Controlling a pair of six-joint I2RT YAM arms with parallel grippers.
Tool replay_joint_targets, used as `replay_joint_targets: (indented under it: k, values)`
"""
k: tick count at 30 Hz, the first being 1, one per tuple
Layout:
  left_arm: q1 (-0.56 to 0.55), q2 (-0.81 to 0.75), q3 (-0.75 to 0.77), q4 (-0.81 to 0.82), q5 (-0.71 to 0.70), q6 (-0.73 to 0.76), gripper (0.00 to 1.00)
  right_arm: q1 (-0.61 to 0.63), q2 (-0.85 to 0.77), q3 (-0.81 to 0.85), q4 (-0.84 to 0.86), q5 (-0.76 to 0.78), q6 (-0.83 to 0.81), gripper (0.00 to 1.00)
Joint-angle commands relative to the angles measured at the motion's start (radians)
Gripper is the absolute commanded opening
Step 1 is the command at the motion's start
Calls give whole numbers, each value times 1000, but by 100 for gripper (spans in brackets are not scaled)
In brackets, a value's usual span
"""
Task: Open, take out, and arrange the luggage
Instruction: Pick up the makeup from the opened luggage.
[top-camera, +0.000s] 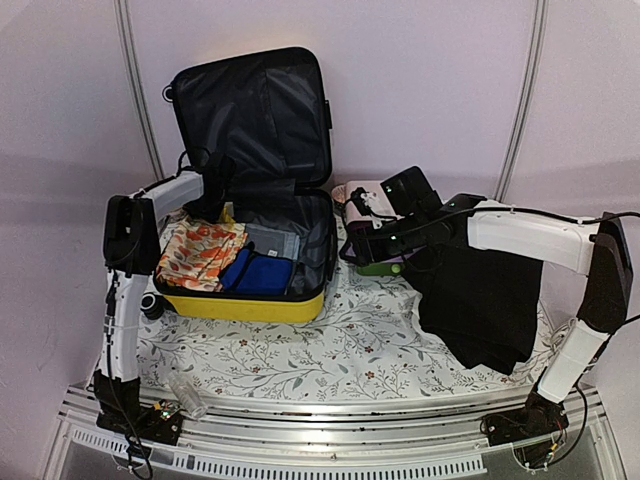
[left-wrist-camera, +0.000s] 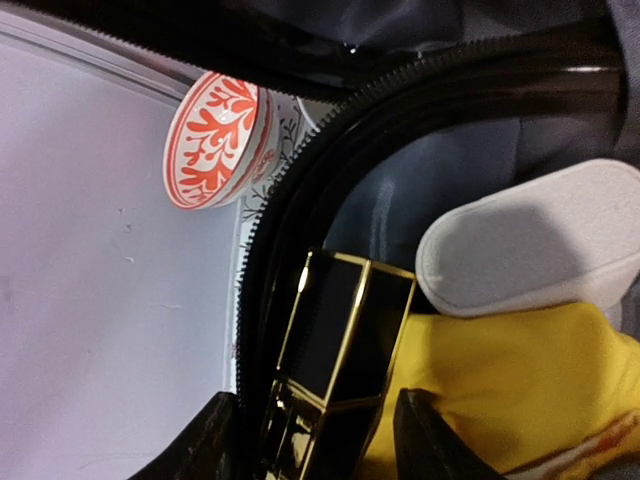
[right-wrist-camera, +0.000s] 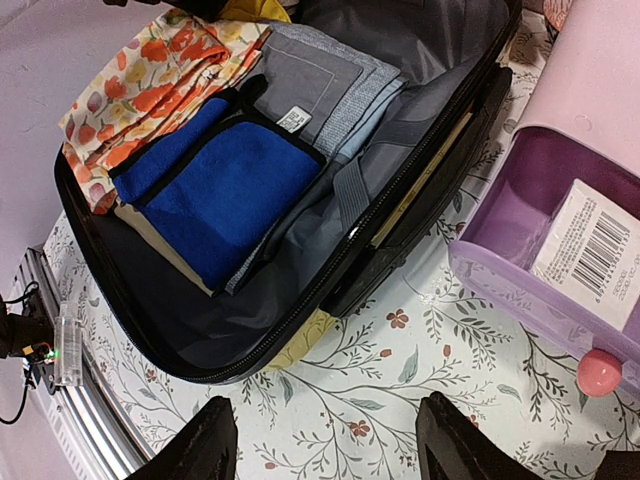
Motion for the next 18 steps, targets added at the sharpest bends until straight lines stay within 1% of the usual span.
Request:
replay_joint_targets:
  k: [1,6,9,11,13,16,18]
  values:
    - [-13,76,54,-65,-116,61,53,-2,-38,-5,23,-11,4,64]
    - [-4,91,66,-45,-209,86,38,-3,-38,-4,23,-12,7,64]
    - [2,96,95,-30,-257,117,25,-2,-38,-5,21,-13,6,64]
    - [-9,85,109,-31,-275,120,22,-2,-38,-5,21,-10,5,64]
    - [-32,55,106,-29,-263,106,19,-4,-36,-3,23,-10,5,64]
    - [-72,-8,98,-28,-249,70,16,-2,-27,4,25,-17,7,64]
    - [-104,-69,74,-16,-252,30,15,-1,-25,7,24,-24,6,64]
